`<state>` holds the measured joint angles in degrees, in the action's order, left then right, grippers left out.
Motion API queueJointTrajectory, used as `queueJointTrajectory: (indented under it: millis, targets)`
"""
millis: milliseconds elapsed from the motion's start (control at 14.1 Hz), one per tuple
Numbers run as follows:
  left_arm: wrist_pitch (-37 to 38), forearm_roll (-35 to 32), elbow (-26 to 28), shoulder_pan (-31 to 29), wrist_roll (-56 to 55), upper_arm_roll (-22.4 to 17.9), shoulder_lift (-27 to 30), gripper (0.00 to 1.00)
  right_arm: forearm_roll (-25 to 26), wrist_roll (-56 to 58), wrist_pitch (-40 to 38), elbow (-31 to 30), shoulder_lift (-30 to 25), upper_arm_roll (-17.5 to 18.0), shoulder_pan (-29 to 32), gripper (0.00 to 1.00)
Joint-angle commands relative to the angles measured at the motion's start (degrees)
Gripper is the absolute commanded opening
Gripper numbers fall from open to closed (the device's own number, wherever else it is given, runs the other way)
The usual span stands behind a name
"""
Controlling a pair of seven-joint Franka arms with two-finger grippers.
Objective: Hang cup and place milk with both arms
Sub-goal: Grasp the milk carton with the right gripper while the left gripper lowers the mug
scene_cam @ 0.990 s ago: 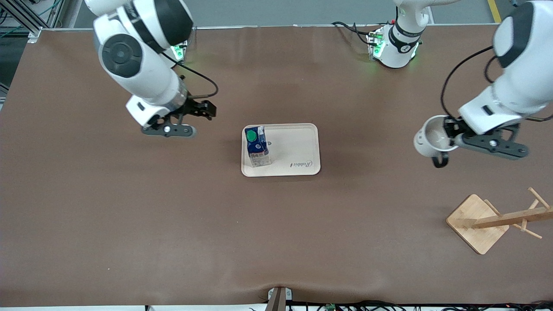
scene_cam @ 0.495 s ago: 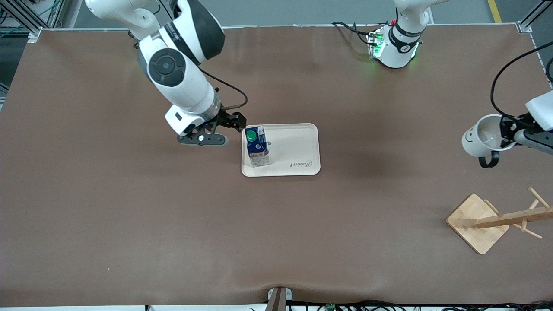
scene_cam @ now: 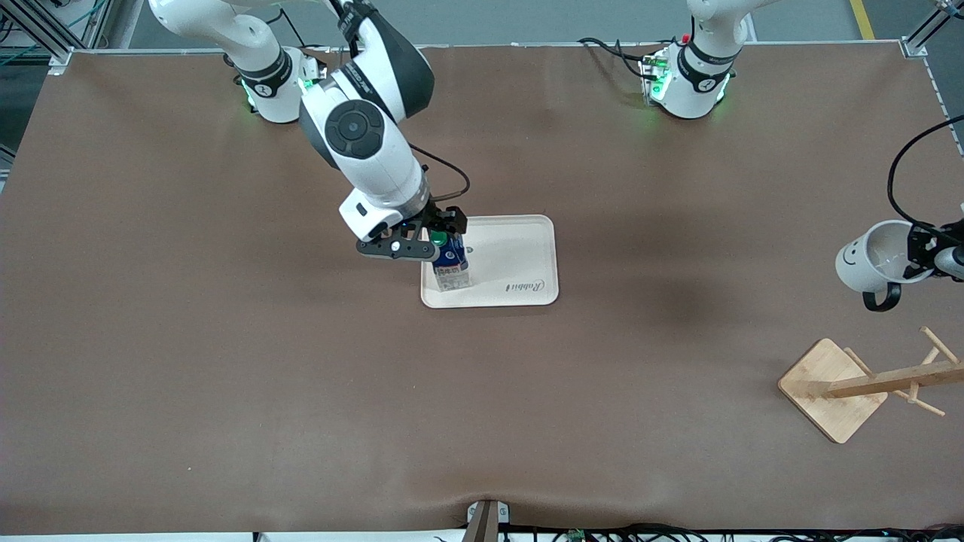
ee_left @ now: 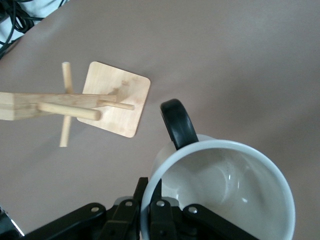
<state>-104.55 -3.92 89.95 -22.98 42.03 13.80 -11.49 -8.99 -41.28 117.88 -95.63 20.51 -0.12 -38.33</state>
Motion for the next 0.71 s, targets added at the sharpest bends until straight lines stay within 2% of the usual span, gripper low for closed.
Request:
queueJointTrajectory:
  millis: [0,636]
  targets:
    - [-0.39,0.23,-2.06,-1.72,3.49,0.53,-1.60,0.00,0.02,-1.44,1.30,1.41,1.90,-0.75,-1.74,1.00]
    - [-1.97,1.55,-9.88,-2.86,7.19,0.53,-8.02,0.00,3.36,-1.61,1.48,1.24,4.01,-0.84,-3.24,1.00]
